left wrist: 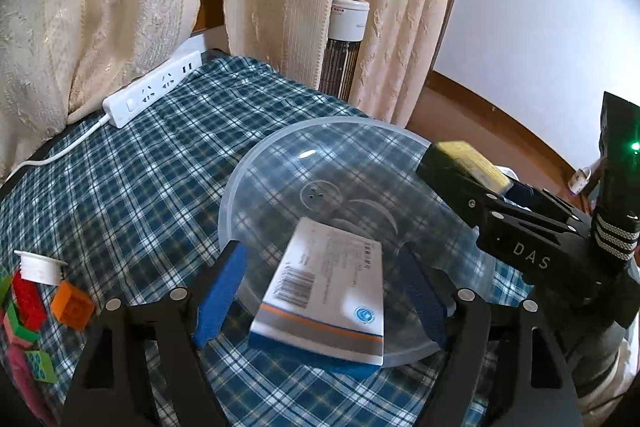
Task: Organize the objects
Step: 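Carry the tin into the clear bowl and open the right gripper while left carries the box, then lower the white medicine box into the clear bowl and open the left gripper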
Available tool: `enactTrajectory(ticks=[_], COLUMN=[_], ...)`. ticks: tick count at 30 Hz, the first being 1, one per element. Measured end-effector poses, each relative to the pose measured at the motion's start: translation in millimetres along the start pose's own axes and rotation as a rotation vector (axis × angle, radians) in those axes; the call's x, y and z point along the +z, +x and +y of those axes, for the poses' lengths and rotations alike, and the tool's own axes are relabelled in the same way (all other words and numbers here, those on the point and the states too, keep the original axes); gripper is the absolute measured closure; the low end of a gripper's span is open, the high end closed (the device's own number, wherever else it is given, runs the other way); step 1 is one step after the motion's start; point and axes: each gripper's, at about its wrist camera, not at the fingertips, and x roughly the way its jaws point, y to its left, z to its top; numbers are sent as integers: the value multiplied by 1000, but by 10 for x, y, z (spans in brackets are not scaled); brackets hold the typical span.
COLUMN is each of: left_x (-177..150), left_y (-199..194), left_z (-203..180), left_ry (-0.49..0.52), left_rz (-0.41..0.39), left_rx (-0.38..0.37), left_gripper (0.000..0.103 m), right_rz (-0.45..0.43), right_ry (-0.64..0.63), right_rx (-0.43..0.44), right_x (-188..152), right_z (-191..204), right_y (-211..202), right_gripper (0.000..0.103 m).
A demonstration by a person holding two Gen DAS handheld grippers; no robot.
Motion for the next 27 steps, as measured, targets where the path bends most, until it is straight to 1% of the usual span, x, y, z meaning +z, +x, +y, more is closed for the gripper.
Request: enactTrajectory(ticks=[2, 6, 13, 20, 27], left_x=[-11, -58, -132, -235, -365], left_y=[-24, -99, -281, -458, -661], left_z=[22, 78, 235, 466, 797], left_ry=[-8, -22, -43, -80, -136], left_rz=[-5, -17, -42, -57, -75], left_rx=[2, 23, 76, 139, 210], left_gripper=[24, 24, 24, 24, 24], right_rz=[-1, -3, -21, -34, -35], right_ry=[4, 8, 7, -31, -88], right_rx=[1, 1, 15, 66, 131], right_x=[-8, -29, -41, -97, -155], right_z=[-2, 14, 131, 416, 779], right_y=[-15, -34, -128, -228, -287], right_gripper=[26, 22, 22, 22, 22])
